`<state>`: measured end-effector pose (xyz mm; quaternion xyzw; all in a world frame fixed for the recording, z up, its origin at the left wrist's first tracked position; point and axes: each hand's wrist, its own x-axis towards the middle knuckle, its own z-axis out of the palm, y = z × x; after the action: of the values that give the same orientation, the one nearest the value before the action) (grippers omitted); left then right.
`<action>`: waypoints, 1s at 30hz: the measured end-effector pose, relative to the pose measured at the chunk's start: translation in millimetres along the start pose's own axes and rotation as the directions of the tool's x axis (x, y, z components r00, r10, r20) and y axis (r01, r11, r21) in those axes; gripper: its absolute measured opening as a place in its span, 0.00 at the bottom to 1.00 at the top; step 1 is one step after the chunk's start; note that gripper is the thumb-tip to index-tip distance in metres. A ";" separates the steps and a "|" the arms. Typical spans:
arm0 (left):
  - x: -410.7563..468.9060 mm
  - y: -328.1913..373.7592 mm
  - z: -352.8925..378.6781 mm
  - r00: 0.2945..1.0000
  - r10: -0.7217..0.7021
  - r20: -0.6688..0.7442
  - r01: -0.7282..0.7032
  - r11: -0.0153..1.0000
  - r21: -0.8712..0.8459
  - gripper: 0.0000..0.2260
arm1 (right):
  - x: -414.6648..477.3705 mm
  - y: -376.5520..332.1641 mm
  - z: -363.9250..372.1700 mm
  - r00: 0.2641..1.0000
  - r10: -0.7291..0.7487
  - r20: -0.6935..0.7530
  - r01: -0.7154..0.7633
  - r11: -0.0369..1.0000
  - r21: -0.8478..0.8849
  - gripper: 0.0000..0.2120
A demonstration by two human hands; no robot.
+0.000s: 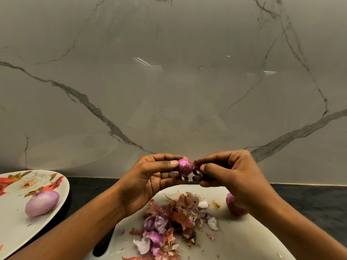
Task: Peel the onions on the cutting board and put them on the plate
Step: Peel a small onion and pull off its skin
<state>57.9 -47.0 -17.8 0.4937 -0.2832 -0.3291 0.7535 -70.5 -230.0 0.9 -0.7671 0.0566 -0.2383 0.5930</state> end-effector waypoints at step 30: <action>-5.6 -5.7 5.3 0.992 0.128 -0.022 -0.117 0.955 0.271 0.21 | -0.8 3.3 1.5 0.997 0.028 0.066 -0.027 0.999 -0.021 0.13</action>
<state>49.2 -47.2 -21.8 0.5794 -0.3405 -0.2305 0.7037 -69.9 -229.3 -2.8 -0.7797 0.0499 -0.2042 0.5898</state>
